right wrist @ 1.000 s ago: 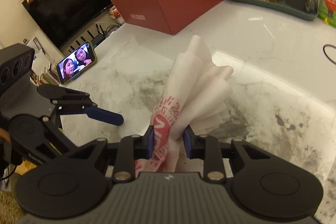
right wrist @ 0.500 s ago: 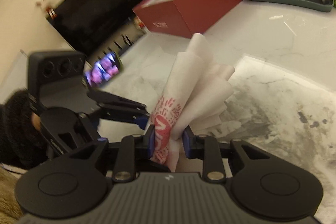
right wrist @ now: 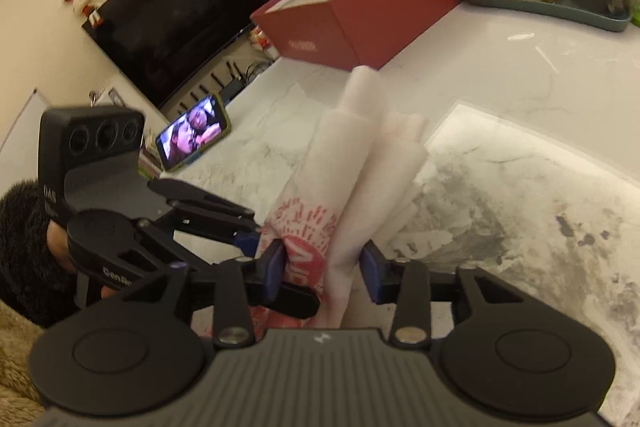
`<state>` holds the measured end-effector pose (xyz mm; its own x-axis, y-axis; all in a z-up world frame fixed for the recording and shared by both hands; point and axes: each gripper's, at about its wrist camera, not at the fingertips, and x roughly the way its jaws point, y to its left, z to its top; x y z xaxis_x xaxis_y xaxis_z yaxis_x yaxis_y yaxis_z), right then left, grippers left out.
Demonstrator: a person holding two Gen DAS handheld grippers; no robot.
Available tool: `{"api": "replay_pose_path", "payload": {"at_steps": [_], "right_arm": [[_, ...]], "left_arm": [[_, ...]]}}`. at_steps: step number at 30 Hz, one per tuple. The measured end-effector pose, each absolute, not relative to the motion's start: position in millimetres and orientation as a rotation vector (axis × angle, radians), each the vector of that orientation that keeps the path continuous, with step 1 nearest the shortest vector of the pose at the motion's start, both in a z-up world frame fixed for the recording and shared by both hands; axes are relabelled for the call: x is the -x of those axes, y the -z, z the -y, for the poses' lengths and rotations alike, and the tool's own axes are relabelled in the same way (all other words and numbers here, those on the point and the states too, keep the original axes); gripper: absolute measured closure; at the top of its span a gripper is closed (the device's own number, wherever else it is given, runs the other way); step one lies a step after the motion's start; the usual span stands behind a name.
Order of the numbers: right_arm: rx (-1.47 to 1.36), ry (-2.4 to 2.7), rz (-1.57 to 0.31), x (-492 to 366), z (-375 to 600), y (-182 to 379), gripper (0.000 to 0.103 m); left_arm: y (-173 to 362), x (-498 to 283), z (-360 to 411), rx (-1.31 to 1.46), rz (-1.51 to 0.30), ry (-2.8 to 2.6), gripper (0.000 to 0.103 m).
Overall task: Fold shopping bag
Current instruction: 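Open the right gripper and withdraw it from the bag held by the left, then hold the rolled white bag upright in the left gripper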
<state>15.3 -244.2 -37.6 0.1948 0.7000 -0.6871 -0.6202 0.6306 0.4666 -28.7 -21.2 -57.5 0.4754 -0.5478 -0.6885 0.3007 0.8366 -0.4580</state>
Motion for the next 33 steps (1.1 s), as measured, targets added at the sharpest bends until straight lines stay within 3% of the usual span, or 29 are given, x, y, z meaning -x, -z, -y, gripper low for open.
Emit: {"api": "replay_pose_path", "payload": {"at_steps": [8, 11, 21, 24, 26, 33], "right_arm": [[-0.173, -0.714, -0.968, -8.3, 294.1, 27.8, 0.053], [-0.111, -0.581, -0.972, -0.3, 297.2, 30.0, 0.048], [0.133, -0.289, -0.837, -23.8, 290.5, 7.9, 0.05], [0.224, -0.323, -0.816, -54.2, 294.3, 2.6, 0.059], [0.31, -0.374, -0.819, -81.3, 298.1, 5.4, 0.071], [0.426, -0.475, -0.858, -164.3, 326.5, 22.2, 0.071]], "left_arm": [[54.1, 29.3, 21.9, 0.242, -0.956, 0.423, 0.083], [50.9, 27.8, 24.3, 0.184, -0.978, 0.414, 0.082], [45.2, 18.1, 24.0, 0.08, -1.069, 0.449, 0.082], [47.9, 11.6, 22.6, 0.108, -1.095, 0.447, 0.082], [47.6, 8.5, 25.9, 0.1, -1.101, 0.445, 0.08], [45.3, -2.8, 55.2, 0.02, -1.107, 0.348, 0.078]]}}
